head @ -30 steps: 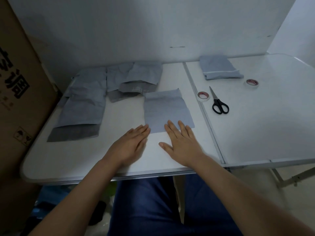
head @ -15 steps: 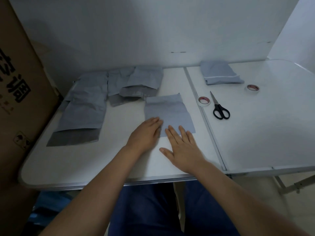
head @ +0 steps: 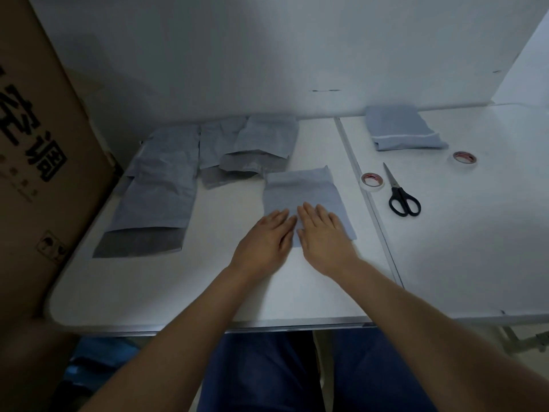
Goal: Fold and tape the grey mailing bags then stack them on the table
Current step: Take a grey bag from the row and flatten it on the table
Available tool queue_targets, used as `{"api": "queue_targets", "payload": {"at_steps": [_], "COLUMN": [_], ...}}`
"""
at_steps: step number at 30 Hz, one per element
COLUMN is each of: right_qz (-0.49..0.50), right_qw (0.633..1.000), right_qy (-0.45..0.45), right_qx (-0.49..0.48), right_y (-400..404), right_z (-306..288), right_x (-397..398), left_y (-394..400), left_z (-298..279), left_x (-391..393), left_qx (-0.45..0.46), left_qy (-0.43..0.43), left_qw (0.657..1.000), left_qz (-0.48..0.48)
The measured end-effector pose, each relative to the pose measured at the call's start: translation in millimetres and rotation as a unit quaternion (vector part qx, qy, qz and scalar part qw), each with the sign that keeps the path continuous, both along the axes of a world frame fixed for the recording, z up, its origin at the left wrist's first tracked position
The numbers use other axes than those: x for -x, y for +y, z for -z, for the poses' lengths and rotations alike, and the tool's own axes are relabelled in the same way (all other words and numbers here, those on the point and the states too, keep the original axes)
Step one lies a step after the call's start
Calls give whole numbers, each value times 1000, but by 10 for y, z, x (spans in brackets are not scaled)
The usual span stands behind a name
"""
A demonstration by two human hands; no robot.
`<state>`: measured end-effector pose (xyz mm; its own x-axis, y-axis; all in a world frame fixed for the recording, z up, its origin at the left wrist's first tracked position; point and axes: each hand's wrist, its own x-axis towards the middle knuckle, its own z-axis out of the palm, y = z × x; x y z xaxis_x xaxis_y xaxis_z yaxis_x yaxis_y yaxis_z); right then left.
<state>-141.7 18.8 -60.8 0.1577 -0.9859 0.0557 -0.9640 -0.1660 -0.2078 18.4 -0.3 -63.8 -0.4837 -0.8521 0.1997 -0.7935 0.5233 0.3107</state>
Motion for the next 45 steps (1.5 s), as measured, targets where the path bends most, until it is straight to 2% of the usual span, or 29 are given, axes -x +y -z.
{"api": "queue_targets", "payload": {"at_steps": [8, 17, 23, 27, 29, 31, 36, 39, 42, 43, 45], "right_qz": [61, 57, 62, 43, 71, 118, 208, 216, 190, 181, 186], "right_qw": [998, 998, 998, 994, 981, 969, 962, 963, 969, 965, 922], "right_qy": [21, 14, -19, -58, -96, -119, -124, -146, -142, -169, -328], "right_qx": [-16, -7, -21, 81, 153, 183, 125, 60, 70, 90, 91], "right_y": [31, 32, 37, 1, -151, -327, -573, -706, -808, -813, -782], "right_z": [74, 91, 31, -67, -115, -169, -220, -161, -97, -123, -240], "right_x": [167, 193, 203, 325, 523, 780, 1229, 1360, 1456, 1449, 1363], "left_y": [-22, -3, 13, -54, -134, -236, -501, -617, -691, -716, -757], "left_z": [29, -5, -86, -271, -364, -468, -641, -625, -636, -642, -670], "left_x": [-27, -85, -145, -71, -14, 54, 263, 364, 446, 474, 525], "left_qx": [7, 1, -63, -102, -83, -63, -84, -89, -86, -90, -122], "left_qy": [-30, -49, -48, -49, -26, -2, 3, 11, 37, 58, 133], "left_qw": [999, 999, 996, 993, 995, 997, 995, 996, 996, 994, 983], "left_qz": [8, -15, -50, -44, -45, -50, -46, -31, -16, -12, -18]}}
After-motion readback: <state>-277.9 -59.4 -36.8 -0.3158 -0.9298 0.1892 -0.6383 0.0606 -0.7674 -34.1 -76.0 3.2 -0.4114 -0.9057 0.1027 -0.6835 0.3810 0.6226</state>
